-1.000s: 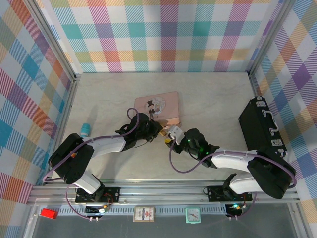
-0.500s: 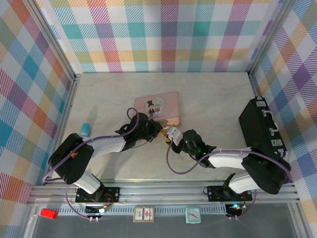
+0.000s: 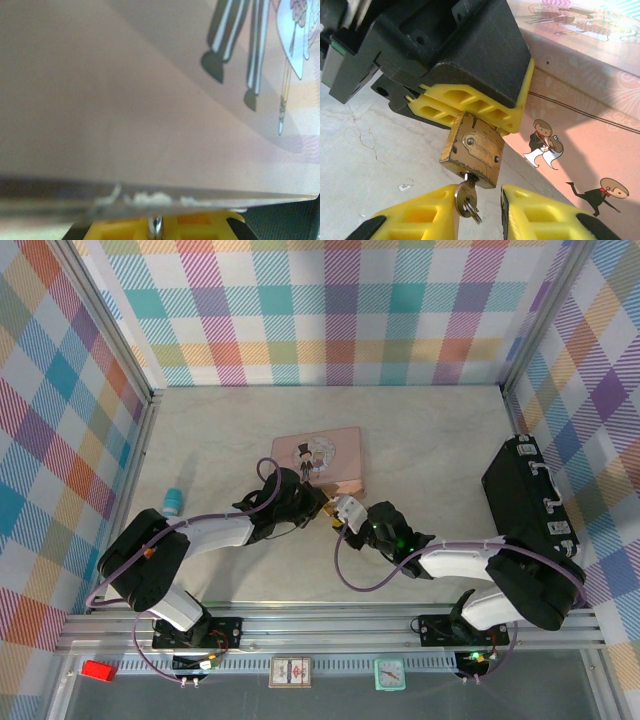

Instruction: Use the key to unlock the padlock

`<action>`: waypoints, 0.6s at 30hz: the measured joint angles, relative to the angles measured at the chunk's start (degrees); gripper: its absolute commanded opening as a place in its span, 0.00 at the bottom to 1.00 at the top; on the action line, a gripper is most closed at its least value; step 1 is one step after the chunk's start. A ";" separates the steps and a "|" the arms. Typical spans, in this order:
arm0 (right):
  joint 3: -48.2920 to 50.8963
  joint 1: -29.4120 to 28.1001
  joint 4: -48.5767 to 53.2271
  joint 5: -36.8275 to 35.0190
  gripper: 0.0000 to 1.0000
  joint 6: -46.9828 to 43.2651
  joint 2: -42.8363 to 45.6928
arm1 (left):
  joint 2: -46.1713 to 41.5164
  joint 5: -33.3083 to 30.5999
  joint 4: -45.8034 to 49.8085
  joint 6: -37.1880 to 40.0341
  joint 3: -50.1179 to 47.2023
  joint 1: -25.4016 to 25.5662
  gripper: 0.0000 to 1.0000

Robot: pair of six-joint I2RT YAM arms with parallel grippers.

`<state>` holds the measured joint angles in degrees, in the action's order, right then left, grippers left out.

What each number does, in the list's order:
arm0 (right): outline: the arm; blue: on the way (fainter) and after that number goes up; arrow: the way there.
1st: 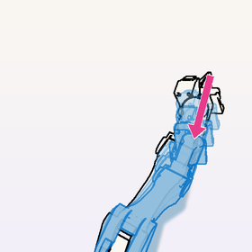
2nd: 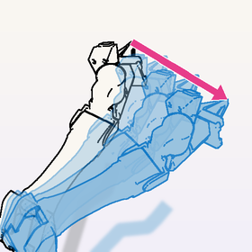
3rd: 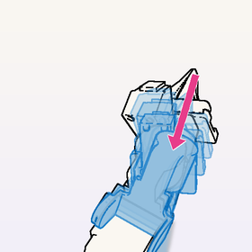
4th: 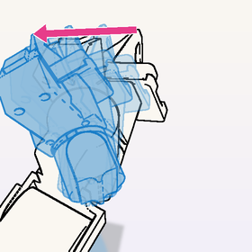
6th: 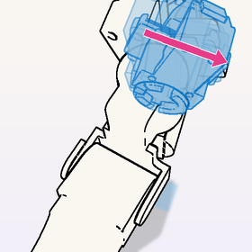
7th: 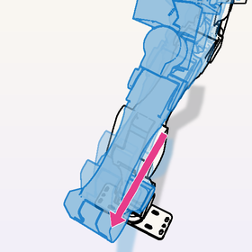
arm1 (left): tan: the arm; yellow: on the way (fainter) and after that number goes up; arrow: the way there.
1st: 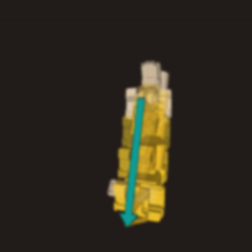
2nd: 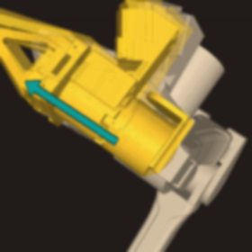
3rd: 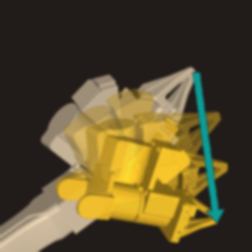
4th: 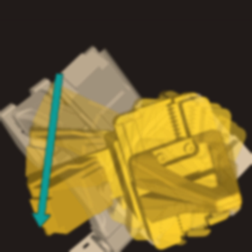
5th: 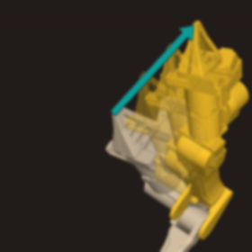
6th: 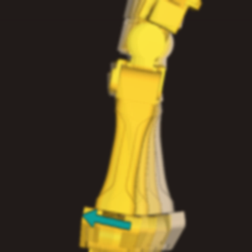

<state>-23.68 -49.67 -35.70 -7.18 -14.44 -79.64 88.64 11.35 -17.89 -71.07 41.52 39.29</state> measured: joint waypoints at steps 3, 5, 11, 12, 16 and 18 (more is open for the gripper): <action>-0.15 -0.26 -0.42 -0.35 0.26 0.00 -0.17 | 0.02 0.00 0.00 0.00 0.00 0.02 0.03; -0.33 -0.28 -0.52 -0.39 0.23 -0.02 -0.44 | 0.02 -0.02 0.00 0.00 0.00 0.07 0.03; -0.76 -0.42 -0.26 -1.01 0.10 0.15 -1.05 | 0.31 -0.96 0.02 0.00 0.00 0.37 0.03; -0.83 -0.46 -0.07 -0.70 0.09 0.39 -1.11 | 0.44 -1.11 -0.09 0.00 0.00 0.37 0.04; -1.77 -0.66 2.25 -0.22 0.04 2.67 -1.18 | 0.98 -1.11 -0.04 0.22 0.22 0.44 0.07; -2.84 -0.66 4.92 0.61 0.02 5.62 -1.09 | 1.42 -1.09 -0.13 0.26 0.22 0.44 0.11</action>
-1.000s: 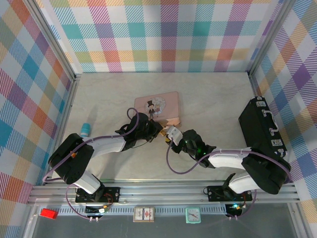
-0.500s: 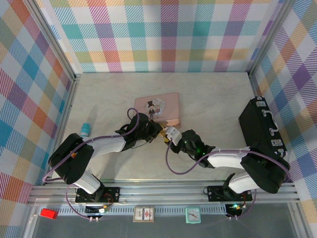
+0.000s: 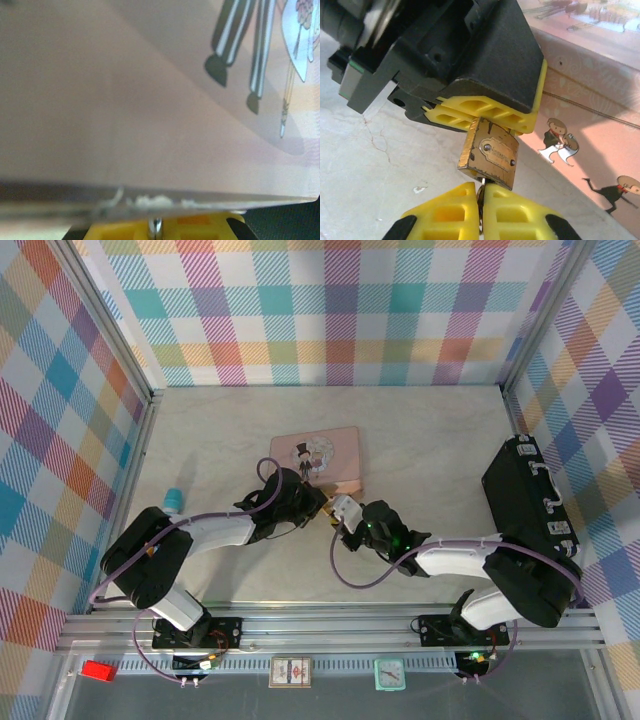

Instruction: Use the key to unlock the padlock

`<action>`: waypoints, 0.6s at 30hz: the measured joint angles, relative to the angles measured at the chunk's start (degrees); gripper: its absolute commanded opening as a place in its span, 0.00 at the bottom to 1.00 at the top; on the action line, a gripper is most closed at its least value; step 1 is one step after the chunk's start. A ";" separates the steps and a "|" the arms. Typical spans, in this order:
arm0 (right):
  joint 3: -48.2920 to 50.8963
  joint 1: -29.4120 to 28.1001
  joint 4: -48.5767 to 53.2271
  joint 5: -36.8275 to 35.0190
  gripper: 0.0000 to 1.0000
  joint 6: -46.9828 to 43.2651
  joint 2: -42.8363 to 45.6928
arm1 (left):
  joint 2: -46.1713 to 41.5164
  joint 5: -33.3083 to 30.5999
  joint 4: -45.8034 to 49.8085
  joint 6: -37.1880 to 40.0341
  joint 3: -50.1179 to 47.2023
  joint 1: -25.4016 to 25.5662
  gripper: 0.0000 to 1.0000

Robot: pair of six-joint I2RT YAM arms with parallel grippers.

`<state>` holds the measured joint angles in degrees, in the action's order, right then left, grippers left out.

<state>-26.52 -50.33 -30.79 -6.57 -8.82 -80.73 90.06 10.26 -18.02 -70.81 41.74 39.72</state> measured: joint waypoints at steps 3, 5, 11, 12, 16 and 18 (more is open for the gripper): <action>-0.83 0.00 2.86 2.05 0.00 4.74 0.55 | 1.03 0.04 -0.31 -0.28 0.00 -0.02 0.16; -0.98 0.00 4.39 3.21 0.00 8.04 0.96 | 1.81 0.35 -0.37 -0.26 -0.02 0.00 0.21; -1.92 0.17 7.63 6.10 0.00 16.85 1.44 | 2.19 0.94 -1.42 -0.39 -0.07 0.31 0.40; -2.25 0.50 8.02 6.84 0.00 18.53 1.38 | 2.19 1.09 -1.62 -0.26 -0.07 0.31 0.43; -2.91 2.36 8.24 10.75 0.00 25.18 -0.07 | 2.16 1.18 -1.99 -0.26 -0.07 0.31 0.48; -2.91 3.54 8.11 12.98 0.00 28.61 -1.14 | 2.05 1.16 -2.05 -0.28 -0.31 0.26 0.50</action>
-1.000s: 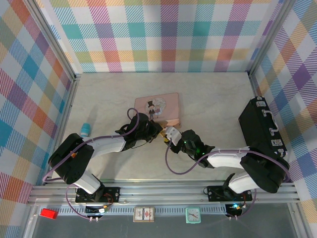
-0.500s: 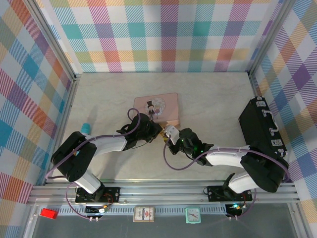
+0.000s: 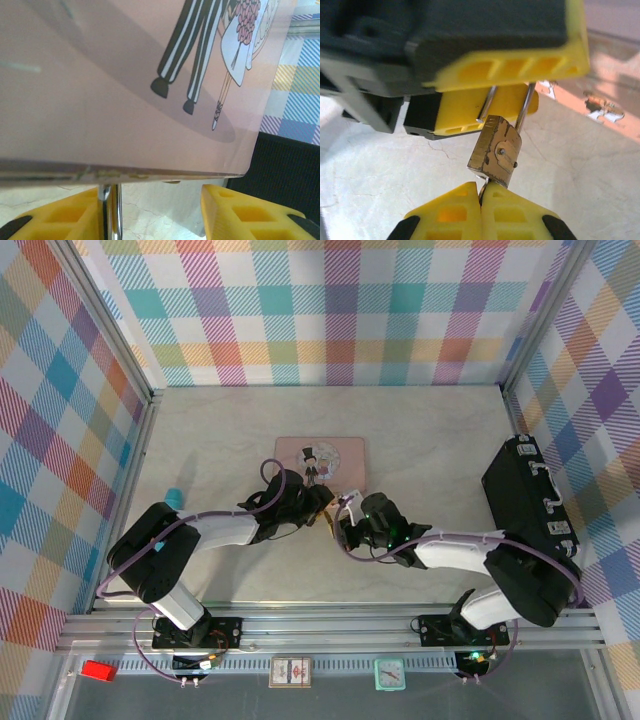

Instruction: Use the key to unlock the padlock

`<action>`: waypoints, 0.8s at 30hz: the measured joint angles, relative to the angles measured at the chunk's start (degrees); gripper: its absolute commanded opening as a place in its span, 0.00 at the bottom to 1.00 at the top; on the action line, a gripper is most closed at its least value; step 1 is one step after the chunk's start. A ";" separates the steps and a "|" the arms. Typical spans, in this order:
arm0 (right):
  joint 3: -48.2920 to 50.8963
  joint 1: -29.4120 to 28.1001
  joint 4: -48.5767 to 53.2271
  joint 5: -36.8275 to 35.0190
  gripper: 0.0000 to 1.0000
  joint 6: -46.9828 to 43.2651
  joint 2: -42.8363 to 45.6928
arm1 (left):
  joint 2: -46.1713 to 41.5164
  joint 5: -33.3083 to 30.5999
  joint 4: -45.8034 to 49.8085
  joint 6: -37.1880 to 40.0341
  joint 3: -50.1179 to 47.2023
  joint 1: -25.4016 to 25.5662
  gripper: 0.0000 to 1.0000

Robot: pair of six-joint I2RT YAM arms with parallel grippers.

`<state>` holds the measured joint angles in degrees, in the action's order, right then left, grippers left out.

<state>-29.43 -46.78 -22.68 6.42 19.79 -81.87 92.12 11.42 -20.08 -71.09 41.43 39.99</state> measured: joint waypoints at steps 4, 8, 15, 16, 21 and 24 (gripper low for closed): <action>0.00 1.22 -0.42 2.97 0.00 4.90 -1.36 | -1.07 -0.04 -0.74 0.00 -1.18 -0.33 0.52; 0.00 1.81 -0.94 4.46 0.00 8.68 -2.23 | -3.21 -0.09 -1.09 0.44 -2.93 -1.16 0.54; 0.00 2.75 -2.45 6.45 0.00 15.80 -5.49 | -13.09 -4.87 7.04 9.62 -4.42 -2.27 0.61; 0.00 2.97 -2.78 6.62 0.00 16.79 -6.10 | -15.37 -6.27 9.01 11.43 -4.52 -2.38 0.61; 0.26 6.49 -6.40 9.33 0.00 21.68 -11.37 | -26.45 -13.49 18.38 20.83 -4.55 -2.86 0.68; 0.28 9.22 -8.85 10.64 0.00 23.21 -13.62 | -30.29 -16.02 22.10 25.70 -4.52 -3.80 0.69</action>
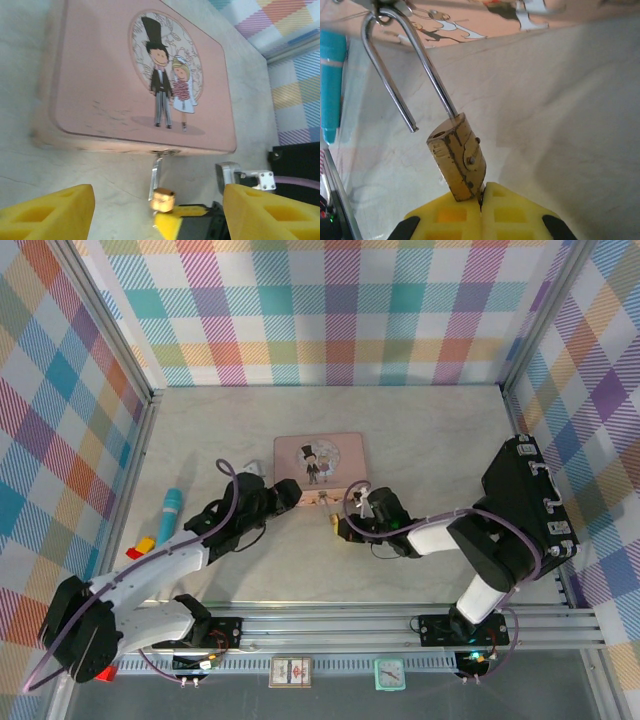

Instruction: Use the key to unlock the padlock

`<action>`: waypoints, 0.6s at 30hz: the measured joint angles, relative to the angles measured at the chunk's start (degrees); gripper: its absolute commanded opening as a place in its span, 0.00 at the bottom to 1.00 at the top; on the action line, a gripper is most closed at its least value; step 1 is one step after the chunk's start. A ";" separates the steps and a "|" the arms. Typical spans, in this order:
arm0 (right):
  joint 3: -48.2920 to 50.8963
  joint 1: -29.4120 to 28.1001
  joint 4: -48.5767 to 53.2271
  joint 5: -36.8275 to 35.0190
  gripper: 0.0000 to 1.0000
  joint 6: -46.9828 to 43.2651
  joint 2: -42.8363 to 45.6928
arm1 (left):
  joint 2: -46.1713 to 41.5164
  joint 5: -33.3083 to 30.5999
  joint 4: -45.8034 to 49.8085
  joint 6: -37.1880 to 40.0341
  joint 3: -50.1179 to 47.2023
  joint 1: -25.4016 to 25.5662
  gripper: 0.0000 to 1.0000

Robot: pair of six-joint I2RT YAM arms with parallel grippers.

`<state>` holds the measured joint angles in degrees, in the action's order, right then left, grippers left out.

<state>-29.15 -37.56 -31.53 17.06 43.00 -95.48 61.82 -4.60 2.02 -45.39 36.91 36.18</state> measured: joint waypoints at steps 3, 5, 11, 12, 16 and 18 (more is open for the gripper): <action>-0.46 2.01 -1.22 -0.04 0.00 0.28 -0.59 | -0.57 -1.40 3.13 3.67 0.28 -1.31 0.70; -1.46 2.78 -1.16 -0.07 0.00 0.02 -0.85 | -0.20 -1.60 4.68 5.38 0.46 -2.08 0.71; -4.87 6.12 -0.63 0.13 0.13 -2.73 -3.45 | 3.91 1.01 5.86 8.37 1.73 -6.08 0.71; -5.33 6.36 -0.13 0.13 0.18 -3.41 -3.50 | 5.31 1.73 5.79 8.66 2.32 -6.73 0.71; -6.45 6.82 1.42 -0.17 0.30 -5.90 -3.34 | 10.27 3.82 5.51 8.83 4.20 -8.00 0.71; -6.25 7.30 1.46 -0.22 0.32 -6.71 -2.93 | 12.46 4.17 5.79 8.81 5.44 -8.11 0.71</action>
<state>-35.40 -30.26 -30.06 16.84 36.29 -98.41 74.28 -0.43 7.81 -36.58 42.35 28.08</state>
